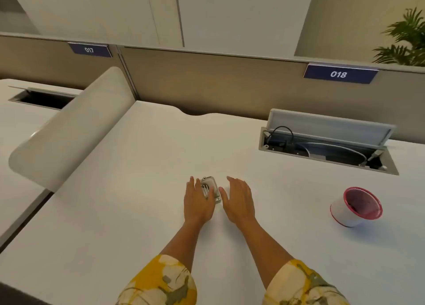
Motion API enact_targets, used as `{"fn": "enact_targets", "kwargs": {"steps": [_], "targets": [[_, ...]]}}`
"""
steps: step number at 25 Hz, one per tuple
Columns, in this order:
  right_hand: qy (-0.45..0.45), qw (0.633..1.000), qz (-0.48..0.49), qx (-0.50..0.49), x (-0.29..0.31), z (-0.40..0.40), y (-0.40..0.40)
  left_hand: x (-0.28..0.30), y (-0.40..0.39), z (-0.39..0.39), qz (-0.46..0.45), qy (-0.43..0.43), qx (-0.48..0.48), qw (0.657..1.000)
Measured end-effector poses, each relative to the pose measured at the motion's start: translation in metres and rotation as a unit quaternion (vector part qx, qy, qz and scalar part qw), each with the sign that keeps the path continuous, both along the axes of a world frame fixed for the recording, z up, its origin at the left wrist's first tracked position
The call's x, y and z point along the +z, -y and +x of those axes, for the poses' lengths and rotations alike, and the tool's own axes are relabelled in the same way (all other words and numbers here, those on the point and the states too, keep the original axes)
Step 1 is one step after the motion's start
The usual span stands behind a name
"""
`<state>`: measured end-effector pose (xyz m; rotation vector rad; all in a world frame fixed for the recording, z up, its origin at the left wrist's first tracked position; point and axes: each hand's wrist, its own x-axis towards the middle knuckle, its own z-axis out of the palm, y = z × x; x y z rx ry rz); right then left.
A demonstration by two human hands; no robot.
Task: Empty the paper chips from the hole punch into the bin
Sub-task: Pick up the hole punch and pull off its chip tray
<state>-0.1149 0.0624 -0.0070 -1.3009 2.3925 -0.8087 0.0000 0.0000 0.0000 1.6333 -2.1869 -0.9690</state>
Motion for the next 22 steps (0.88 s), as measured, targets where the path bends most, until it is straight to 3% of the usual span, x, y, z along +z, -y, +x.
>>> {"fn": "enact_targets", "kwargs": {"steps": [5,9,13,17,22], "targets": [[0.152,0.987,0.009,-0.06,-0.01,0.011,0.025,-0.01,0.003,0.0,0.003,0.034,0.025,0.999],[0.232,0.969,-0.013,-0.089,-0.009,0.021,0.04,-0.01,0.003,-0.002,0.009,0.008,0.05,0.999],[0.257,0.96,0.003,-0.11,-0.014,0.022,0.047,-0.013,0.009,-0.003,0.055,-0.027,0.089,0.994],[0.257,0.96,0.032,-0.103,-0.012,0.012,0.039,-0.015,0.017,-0.006,0.152,-0.136,0.152,0.967],[0.274,0.954,0.026,-0.117,-0.005,0.001,0.001,-0.01,0.017,-0.008,0.247,-0.144,0.136,0.949]]}}
